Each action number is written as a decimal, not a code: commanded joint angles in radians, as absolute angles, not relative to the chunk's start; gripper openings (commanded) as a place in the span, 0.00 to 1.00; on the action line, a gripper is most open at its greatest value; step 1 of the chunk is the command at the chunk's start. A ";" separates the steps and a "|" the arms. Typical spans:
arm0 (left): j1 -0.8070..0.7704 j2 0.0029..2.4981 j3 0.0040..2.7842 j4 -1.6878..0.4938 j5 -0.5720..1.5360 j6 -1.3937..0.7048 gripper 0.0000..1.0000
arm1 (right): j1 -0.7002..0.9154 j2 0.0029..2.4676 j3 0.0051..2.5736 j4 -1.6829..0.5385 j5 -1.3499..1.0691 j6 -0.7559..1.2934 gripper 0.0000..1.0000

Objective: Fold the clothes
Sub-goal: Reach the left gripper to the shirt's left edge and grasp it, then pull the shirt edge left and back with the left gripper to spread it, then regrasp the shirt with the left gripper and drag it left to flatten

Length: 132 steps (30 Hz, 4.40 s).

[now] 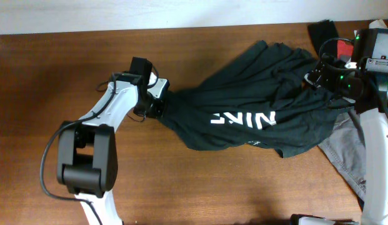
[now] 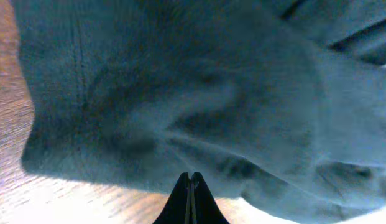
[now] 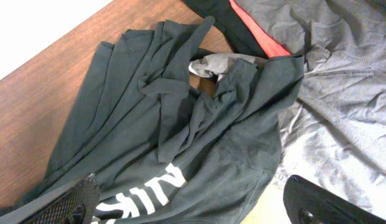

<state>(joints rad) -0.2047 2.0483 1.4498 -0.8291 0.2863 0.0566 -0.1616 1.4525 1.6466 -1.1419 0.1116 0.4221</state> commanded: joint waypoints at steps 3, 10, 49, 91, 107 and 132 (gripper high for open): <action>-0.207 2.103 1.459 -0.818 0.234 0.038 0.01 | -0.164 1.456 1.648 -1.142 0.117 0.422 0.99; -0.207 2.177 1.459 -0.792 0.139 0.030 0.01 | -0.164 1.456 1.648 -1.142 0.117 0.422 0.99; -0.014 2.125 1.543 -0.204 -0.239 0.106 0.17 | -0.164 1.456 1.648 -1.142 0.117 0.422 0.99; -0.396 2.146 1.509 -0.939 -0.210 -0.143 0.01 | -0.164 1.456 1.648 -1.142 0.117 0.422 0.99; -0.186 2.146 1.414 -0.716 -0.363 -0.164 0.07 | -0.164 1.456 1.648 -1.142 0.117 0.422 0.99; -0.026 2.000 1.524 -0.356 -0.355 -0.009 0.10 | -0.164 1.456 1.648 -1.141 0.117 0.422 0.99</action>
